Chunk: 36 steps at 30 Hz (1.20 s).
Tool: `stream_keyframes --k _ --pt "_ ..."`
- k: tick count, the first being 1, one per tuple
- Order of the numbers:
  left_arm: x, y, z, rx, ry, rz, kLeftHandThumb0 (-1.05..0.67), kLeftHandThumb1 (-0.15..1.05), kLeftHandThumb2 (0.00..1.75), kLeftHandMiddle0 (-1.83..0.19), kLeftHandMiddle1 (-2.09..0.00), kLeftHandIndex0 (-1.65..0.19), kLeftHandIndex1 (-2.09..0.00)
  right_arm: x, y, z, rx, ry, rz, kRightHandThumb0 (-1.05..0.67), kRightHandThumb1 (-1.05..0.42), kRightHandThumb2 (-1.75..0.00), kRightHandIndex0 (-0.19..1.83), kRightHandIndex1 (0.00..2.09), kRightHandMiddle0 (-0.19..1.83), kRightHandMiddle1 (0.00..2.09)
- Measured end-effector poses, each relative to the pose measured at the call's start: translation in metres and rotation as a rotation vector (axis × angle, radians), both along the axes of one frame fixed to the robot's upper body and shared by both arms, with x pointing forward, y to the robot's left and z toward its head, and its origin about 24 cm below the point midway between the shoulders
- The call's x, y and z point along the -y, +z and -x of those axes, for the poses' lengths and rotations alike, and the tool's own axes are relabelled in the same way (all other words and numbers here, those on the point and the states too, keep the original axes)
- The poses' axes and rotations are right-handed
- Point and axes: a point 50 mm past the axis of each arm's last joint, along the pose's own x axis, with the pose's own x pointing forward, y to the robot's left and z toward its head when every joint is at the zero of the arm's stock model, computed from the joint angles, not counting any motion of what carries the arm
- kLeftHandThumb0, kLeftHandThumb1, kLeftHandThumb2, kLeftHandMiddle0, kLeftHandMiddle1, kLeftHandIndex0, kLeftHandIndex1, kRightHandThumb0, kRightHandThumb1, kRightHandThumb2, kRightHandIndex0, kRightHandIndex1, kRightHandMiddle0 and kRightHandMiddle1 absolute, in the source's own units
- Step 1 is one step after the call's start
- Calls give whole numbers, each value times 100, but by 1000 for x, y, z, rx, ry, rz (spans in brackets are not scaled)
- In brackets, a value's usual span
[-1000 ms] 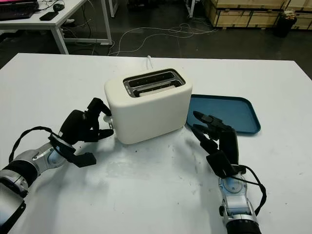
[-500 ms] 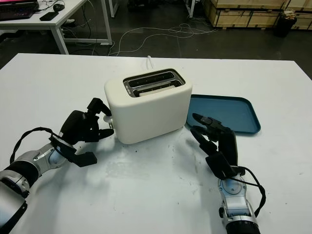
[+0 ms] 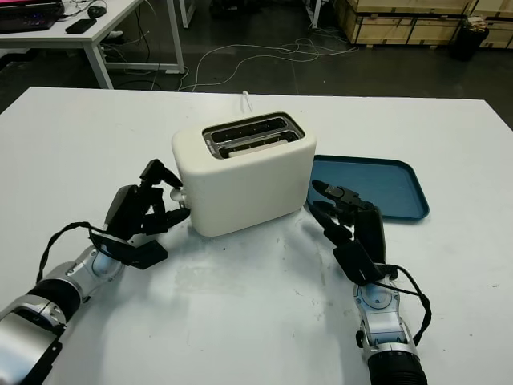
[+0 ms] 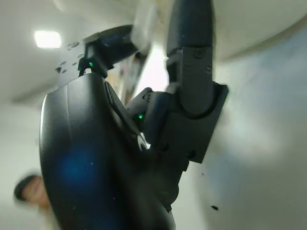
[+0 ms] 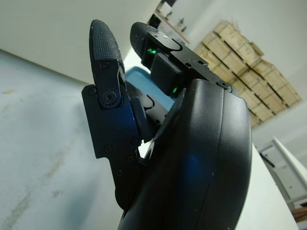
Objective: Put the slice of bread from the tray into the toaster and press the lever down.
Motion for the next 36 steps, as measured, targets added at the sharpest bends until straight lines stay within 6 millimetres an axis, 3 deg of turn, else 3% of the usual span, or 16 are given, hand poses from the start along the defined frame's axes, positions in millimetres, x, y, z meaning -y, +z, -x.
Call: stream_keyframes --k 14,20,25,31,36 --pt "-3 15 -3 79 10 31 -90 92 36 -86 -175 -54 -175 0 -2 -3 -17 0 -2 -67 -92 -18 93 24 92 0" --pt "-6 29 -1 153 -36 -27 -88 92 34 -73 -175 -34 -175 0 -2 -3 -18 0 -1 -68 -92 -18 91 29 93 1" --pt "-26 54 4 266 -95 -119 -74 92 25 -37 -175 -5 -175 0 -3 -2 -19 -1 3 -68 -92 -18 82 48 94 0" --pt "-57 83 10 344 -97 -268 -66 92 24 -36 -175 -6 -175 -1 -3 -2 -20 5 -1 -68 -92 -18 79 53 93 0" --pt "-63 96 14 379 -129 -375 -71 92 38 -30 -175 -2 -175 -2 -3 -2 -19 9 -3 -67 -92 -18 78 55 93 0"
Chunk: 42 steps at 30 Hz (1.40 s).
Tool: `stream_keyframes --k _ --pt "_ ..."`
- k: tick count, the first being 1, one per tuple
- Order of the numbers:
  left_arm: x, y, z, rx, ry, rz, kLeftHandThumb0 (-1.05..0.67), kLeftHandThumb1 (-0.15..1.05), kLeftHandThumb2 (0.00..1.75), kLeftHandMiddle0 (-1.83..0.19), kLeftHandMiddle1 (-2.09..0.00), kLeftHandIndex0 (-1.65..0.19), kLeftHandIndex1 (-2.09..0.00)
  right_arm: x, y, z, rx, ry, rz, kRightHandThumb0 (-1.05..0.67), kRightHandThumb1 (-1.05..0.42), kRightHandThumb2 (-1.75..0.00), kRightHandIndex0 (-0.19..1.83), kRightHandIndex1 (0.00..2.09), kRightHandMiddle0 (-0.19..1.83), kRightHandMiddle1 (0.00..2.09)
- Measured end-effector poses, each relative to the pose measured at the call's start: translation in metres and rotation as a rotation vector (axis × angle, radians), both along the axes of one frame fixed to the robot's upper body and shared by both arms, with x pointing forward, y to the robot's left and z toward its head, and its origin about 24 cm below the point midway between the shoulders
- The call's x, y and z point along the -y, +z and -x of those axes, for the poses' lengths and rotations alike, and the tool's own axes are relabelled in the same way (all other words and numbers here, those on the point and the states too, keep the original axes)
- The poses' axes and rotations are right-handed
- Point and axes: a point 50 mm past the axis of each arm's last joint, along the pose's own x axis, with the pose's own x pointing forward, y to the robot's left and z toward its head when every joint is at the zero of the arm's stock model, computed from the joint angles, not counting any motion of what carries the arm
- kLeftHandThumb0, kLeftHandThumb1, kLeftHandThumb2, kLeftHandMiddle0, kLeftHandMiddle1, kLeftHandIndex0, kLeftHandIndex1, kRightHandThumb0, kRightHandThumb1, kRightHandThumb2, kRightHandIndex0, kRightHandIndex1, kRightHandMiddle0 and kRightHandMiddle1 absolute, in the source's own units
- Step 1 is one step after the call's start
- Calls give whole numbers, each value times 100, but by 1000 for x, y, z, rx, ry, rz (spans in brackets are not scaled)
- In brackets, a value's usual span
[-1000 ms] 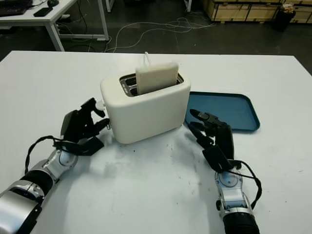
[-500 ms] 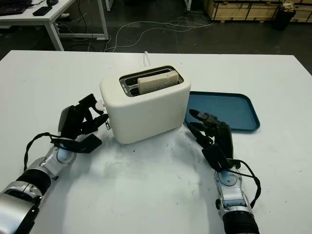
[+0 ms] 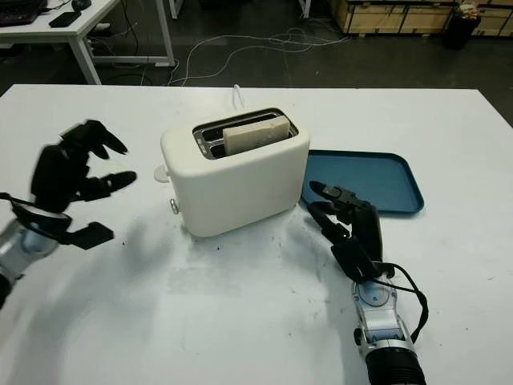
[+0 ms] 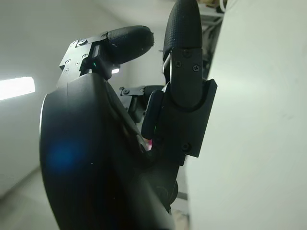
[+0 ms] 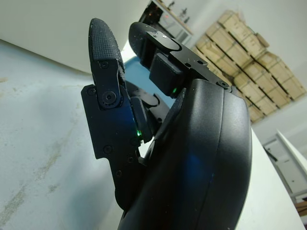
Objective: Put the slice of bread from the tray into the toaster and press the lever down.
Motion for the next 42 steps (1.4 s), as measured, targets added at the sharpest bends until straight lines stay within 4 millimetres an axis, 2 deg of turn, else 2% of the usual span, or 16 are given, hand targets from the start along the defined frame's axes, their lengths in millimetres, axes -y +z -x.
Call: stream_keyframes --k 5,10,13,18,21,33,42 --pt "3 13 1 57 -30 -51 -71 92 47 -18 -175 0 -175 0 0 0 1 2 1 -67 -92 -18 76 56 93 0" --pt "9 14 0 54 -74 -142 -68 92 63 -2 -175 0 -165 0 0 0 -2 8 -2 -67 -92 -18 76 60 93 0" --pt "18 15 -3 54 -126 -223 -67 92 66 0 -175 0 -157 0 0 1 -4 13 -5 -67 -92 -17 74 60 93 0" --pt "29 17 -9 64 -183 -299 -71 92 71 0 -175 0 -155 0 -1 2 -6 11 -3 -68 -92 -18 73 61 93 0" --pt "35 15 -11 60 -202 -319 -72 92 72 0 -175 0 -158 0 0 2 -4 10 -2 -67 -92 -18 73 61 93 0" --pt "35 6 -12 19 -199 -331 -71 92 71 0 -175 0 -159 0 0 2 -4 12 -4 -68 -92 -17 74 66 94 0" --pt "36 4 -13 11 -198 -338 -71 92 70 0 -175 0 -172 0 0 2 -9 21 -4 -67 -92 -17 72 65 93 0"
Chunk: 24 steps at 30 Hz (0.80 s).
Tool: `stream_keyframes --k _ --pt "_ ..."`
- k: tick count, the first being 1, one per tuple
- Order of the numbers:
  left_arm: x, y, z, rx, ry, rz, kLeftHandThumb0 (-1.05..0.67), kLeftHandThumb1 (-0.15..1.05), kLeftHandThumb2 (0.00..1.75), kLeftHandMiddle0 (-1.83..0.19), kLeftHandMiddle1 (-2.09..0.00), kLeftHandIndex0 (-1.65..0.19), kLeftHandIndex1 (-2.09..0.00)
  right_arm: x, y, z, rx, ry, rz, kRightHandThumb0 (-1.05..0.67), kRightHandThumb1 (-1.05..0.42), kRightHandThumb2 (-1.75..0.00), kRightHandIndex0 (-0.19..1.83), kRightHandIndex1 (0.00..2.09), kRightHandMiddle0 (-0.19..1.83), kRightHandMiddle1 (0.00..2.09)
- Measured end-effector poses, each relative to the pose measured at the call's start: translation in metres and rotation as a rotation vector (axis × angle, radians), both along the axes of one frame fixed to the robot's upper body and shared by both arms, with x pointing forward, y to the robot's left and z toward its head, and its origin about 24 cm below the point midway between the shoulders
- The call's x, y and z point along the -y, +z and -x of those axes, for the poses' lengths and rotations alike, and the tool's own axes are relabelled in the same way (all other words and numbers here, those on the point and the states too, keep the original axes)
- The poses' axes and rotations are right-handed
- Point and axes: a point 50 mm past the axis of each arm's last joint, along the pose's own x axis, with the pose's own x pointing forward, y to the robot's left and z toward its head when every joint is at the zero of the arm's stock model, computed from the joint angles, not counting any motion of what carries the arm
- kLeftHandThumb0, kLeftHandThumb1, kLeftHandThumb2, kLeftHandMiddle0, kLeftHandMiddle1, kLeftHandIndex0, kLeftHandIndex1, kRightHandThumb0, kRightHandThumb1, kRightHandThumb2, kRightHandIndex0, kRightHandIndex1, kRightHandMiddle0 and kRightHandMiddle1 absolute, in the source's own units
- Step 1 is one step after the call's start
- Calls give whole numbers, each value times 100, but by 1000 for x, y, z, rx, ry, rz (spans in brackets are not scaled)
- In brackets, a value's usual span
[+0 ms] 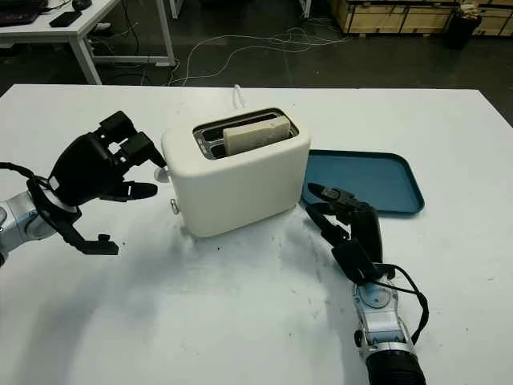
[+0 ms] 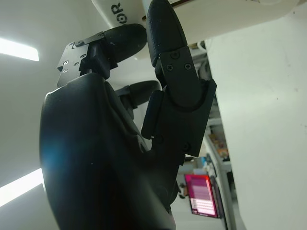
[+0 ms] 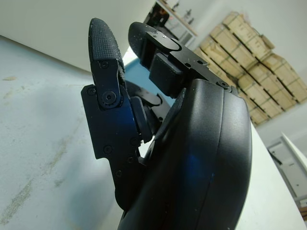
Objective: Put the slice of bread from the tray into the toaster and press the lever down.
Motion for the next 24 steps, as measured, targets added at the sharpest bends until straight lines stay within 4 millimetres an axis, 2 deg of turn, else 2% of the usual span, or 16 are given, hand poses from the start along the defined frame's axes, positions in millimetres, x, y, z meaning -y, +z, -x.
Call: stream_keyframes --k 24 --pt "1 -11 0 -33 9 14 -75 92 69 -17 -175 0 -175 1 1 -1 -4 -6 1 -69 -92 -18 71 67 94 0"
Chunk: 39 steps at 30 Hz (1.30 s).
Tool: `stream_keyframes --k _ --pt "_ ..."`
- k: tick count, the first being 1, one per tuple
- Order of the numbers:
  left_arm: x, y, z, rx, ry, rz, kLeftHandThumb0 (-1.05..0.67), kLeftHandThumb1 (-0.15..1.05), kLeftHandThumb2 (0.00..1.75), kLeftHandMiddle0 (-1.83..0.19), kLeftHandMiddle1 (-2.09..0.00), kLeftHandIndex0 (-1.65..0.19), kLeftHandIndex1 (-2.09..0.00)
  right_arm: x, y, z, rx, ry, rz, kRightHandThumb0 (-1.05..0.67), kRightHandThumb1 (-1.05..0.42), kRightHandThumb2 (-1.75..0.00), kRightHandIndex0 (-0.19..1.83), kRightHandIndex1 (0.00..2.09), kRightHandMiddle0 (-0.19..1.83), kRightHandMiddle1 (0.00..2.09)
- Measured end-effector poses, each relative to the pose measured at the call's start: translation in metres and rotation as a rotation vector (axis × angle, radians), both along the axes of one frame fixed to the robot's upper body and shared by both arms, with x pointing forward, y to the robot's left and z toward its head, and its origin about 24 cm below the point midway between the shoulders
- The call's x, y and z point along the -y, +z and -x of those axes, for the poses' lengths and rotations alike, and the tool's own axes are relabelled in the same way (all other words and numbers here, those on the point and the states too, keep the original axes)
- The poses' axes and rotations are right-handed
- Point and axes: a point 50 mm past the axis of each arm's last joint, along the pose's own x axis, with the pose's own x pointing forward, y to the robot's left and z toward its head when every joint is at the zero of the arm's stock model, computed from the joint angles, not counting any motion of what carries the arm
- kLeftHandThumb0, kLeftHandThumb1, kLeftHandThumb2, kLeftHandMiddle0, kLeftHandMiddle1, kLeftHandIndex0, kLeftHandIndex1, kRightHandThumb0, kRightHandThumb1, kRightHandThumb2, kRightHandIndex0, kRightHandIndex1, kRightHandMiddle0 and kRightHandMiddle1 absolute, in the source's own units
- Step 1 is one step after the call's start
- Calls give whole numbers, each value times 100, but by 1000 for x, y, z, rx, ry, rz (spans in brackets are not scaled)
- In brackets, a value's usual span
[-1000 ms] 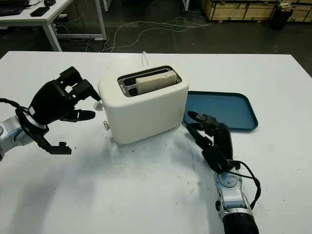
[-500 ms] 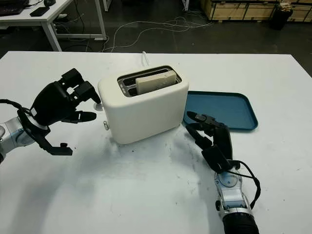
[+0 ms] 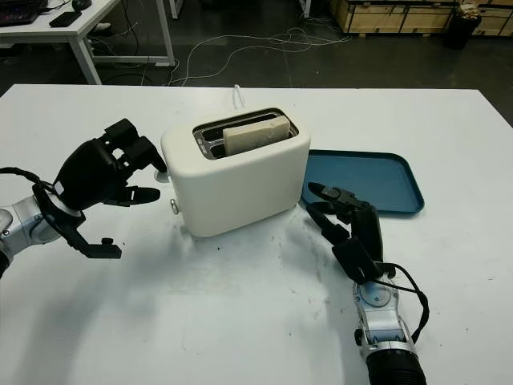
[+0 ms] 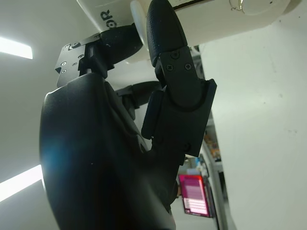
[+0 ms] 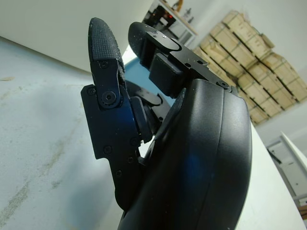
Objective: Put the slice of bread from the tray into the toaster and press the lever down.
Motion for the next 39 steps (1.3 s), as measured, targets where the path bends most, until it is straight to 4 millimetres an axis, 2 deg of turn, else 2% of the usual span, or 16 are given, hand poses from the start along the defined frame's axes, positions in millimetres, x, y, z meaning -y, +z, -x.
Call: stream_keyframes --k 10,12,15,17,21,28,39 --pt "4 -6 0 -12 -4 41 -78 92 61 -25 -175 -2 -175 1 -2 2 -6 -2 1 -69 -92 -18 71 69 94 1" --pt "7 -16 2 -43 1 85 -79 92 56 -23 -175 -2 -175 2 -3 4 -9 -5 0 -69 -92 -17 72 69 95 1" --pt "14 -36 6 -101 23 172 -82 92 46 -28 -175 -12 -175 2 -4 5 -15 -8 0 -69 -92 -18 71 69 95 1" --pt "18 -47 8 -133 41 220 -85 92 43 -38 -175 -19 -174 3 -5 6 -17 -9 1 -69 -92 -18 71 69 94 0" --pt "25 -62 10 -208 67 292 -89 92 33 -53 -175 -41 -158 3 -5 6 -17 -8 0 -68 -92 -18 71 68 94 0" --pt "27 -73 14 -254 87 342 -93 92 31 -61 -175 -54 -149 2 -4 6 -16 -1 0 -68 -92 -18 71 66 93 0" --pt "25 -75 15 -271 86 319 -93 92 28 -61 -175 -51 -153 0 -5 6 -16 1 -9 -69 -92 -18 73 68 94 0"
